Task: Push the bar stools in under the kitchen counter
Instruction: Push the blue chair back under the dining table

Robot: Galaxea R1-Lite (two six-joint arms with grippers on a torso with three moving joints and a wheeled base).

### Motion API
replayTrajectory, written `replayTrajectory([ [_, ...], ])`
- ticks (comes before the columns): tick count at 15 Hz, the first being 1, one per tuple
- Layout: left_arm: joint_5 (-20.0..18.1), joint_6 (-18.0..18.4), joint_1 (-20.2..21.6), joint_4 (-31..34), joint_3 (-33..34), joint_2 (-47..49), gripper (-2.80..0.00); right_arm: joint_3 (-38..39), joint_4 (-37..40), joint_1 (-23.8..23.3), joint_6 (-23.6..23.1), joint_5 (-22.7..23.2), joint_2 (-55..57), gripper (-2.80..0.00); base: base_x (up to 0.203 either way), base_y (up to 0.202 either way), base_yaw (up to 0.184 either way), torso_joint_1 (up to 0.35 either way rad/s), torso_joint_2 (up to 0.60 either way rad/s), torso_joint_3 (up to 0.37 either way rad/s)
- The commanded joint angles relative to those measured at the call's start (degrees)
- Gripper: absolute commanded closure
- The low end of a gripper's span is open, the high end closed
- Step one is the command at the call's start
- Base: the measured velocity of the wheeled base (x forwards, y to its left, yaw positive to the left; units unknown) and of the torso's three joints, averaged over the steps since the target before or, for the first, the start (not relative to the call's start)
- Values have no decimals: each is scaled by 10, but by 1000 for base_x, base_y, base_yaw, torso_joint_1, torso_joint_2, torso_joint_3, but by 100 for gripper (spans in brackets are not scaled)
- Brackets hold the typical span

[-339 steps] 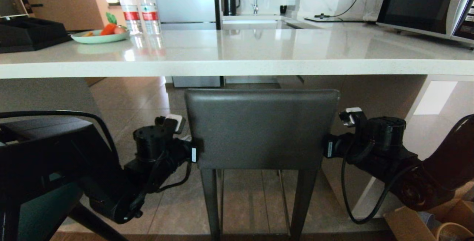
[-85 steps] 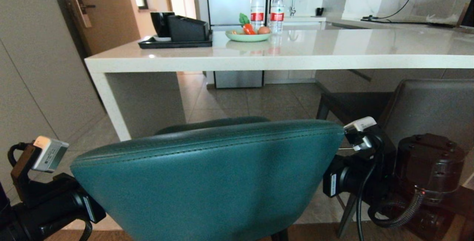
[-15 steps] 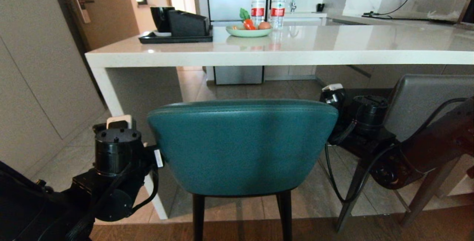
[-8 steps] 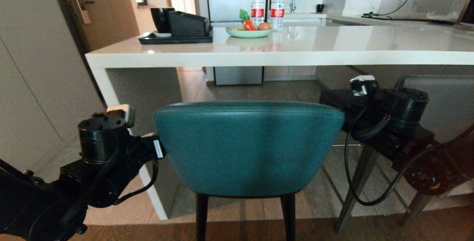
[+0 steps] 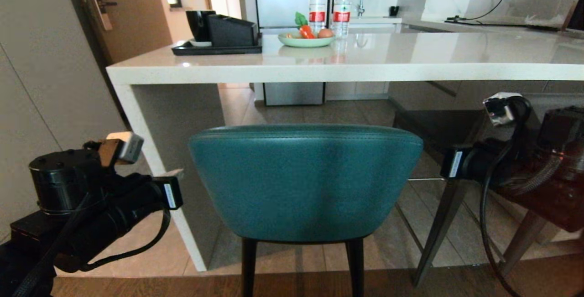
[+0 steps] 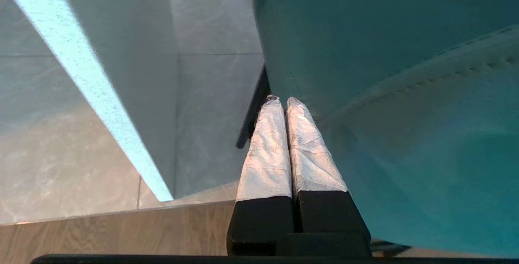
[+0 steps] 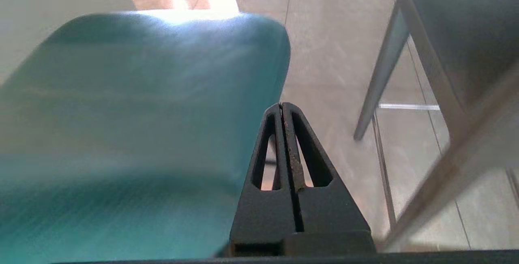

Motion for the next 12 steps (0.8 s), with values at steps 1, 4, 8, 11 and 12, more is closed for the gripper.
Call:
replayTrajectory([
  [1,-18,-1,10,-3,-4,3,0,20,41,44,11,-9,-75,0,0,0,0,0,0,0],
  [4,-73,4,8,-41,-8,13,0,32,63,117,40,-74,-70,0,0,0,0,0,0,0],
  [8,-73,29,2,-143,-5,103,0,24,59,121,46,-84,-11,0,0,0,0,0,0,0],
  [11,-69,35,3,-233,11,156,0,13,19,115,42,-84,54,0,0,0,0,0,0,0],
  [12,-69,36,5,-235,12,159,0,-2,11,114,38,-84,71,0,0,0,0,0,0,0],
])
